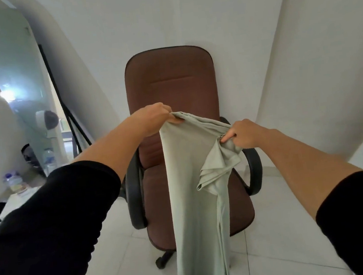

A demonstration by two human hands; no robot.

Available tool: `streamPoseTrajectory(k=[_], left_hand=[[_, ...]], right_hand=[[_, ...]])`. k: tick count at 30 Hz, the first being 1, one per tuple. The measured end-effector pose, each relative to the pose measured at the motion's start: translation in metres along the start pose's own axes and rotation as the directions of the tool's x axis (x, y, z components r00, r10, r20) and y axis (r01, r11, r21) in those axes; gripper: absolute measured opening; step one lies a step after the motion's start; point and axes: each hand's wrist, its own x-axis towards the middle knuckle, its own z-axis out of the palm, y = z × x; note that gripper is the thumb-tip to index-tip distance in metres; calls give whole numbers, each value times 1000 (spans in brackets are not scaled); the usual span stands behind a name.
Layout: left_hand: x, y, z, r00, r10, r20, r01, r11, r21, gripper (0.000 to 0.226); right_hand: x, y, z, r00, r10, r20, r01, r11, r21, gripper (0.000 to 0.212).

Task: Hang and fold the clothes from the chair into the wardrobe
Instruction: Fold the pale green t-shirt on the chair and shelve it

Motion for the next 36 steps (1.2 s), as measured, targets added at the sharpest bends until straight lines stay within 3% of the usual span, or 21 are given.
streamPoseTrajectory(k=[6, 15, 22, 25, 28, 36], left_hand=[[80, -55, 72, 993, -69, 93, 65, 997, 46, 60], [192, -129, 141, 968, -116, 221, 108, 993, 48, 59], [256, -171, 180, 941, -224, 253, 229, 973, 12, 59], [259, -169, 206, 947, -211, 244, 215, 977, 8, 59], [243, -157, 241, 930, -180, 320, 206, 977, -49, 57], [145, -59, 347, 868, 4, 497, 133, 962, -239, 71]], right_hand=[[118, 32, 42, 995, 97, -14, -98, 992, -77, 50], [263, 74, 71, 991, 129, 34, -121, 978, -170, 45], [351, 95, 78, 985, 175, -11, -175, 976, -130, 40], [363, 102, 97, 983, 183, 19, -177, 972, -157, 39], [356, 104, 132, 978, 189, 89, -167, 964, -209, 44], [254, 91, 263, 939, 187, 290, -146, 977, -158, 51]])
